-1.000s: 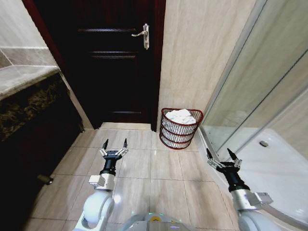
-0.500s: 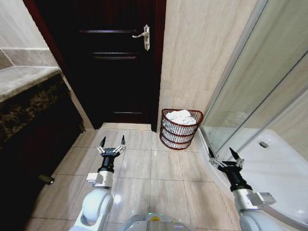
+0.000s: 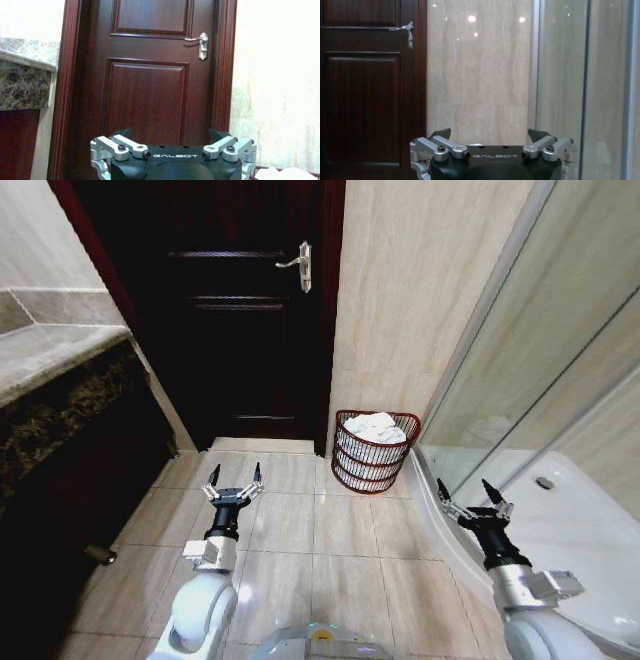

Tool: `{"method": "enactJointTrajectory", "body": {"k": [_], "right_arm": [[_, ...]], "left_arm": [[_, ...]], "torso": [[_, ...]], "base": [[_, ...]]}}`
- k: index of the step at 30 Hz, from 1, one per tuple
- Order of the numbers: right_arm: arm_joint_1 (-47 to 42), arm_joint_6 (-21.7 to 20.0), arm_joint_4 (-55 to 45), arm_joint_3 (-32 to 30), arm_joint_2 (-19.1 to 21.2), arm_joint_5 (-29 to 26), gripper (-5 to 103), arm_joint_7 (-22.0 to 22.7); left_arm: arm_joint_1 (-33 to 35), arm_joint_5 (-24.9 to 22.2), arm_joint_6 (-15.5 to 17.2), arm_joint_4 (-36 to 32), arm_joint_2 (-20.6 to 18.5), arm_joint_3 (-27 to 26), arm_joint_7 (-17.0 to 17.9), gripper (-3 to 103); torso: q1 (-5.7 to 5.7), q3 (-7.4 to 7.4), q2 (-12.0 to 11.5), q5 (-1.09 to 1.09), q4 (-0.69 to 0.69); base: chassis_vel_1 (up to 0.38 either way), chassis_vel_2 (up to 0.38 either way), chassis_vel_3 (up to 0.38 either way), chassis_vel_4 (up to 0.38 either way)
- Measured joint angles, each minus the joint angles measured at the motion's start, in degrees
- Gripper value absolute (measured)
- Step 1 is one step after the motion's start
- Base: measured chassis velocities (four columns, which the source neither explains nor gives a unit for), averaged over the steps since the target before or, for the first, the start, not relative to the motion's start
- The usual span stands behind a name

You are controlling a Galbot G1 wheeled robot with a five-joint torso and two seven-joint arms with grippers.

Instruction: Discard the used towel into the hamper.

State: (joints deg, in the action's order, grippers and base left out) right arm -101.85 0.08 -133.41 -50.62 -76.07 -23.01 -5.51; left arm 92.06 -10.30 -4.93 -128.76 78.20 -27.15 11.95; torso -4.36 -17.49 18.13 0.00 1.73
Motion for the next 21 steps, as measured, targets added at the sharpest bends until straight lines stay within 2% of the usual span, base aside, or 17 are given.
{"method": "enactJointTrajectory", "body": {"k": [21], "right_arm": [[0.97,-2.43,-1.37,-0.51,1.49,-0.65,100,0.36]], "left_arm": [[-0.15,0.06,0.90,-0.72,-0.01,-0.79,-0.16,100]], "torso": [[-1.62,-3.35,4.97,0.00,0.00]], "base": [[0.000,0.000,0.000,0.000]]}}
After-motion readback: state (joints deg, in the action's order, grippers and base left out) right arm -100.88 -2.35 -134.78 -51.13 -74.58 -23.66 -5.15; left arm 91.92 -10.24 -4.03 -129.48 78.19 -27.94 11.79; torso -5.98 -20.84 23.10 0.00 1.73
